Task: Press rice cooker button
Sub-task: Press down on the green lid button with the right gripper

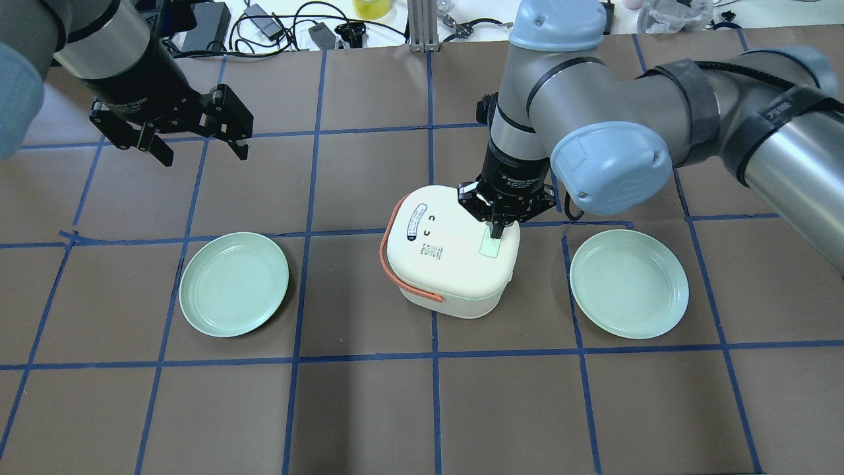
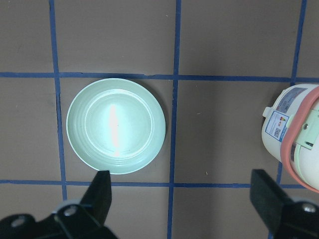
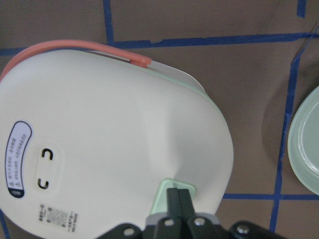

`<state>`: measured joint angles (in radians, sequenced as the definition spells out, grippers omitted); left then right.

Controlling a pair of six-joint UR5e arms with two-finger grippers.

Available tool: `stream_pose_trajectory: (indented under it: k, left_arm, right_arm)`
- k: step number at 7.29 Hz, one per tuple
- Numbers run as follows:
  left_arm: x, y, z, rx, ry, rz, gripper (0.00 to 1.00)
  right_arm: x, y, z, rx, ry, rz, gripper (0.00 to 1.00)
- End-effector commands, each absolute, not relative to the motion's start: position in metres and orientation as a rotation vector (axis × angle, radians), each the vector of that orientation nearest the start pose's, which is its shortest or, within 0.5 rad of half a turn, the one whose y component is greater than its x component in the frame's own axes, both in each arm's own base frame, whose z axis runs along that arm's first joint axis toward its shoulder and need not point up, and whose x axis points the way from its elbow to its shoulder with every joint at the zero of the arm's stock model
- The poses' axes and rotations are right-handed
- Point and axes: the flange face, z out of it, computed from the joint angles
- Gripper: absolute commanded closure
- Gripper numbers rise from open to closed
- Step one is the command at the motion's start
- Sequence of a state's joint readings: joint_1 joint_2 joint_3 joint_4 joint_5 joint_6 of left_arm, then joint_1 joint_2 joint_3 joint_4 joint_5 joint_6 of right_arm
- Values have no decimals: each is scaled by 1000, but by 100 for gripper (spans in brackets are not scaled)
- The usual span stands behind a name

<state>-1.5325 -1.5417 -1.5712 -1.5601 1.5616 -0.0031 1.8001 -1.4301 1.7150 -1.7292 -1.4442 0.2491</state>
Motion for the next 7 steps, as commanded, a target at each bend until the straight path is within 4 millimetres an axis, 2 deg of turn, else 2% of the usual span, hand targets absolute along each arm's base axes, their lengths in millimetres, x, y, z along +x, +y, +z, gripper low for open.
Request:
stream_pose_trajectory:
  k: [1,7]
  left_arm:
    - [-116,-488,503,-65,3149,-63,0]
    - [-116,-488,503,-65,3149,-63,0]
  right_arm:
    - [261,-476,358,43,3041,241,100]
    - [262,-478,353,47,3038,256,100]
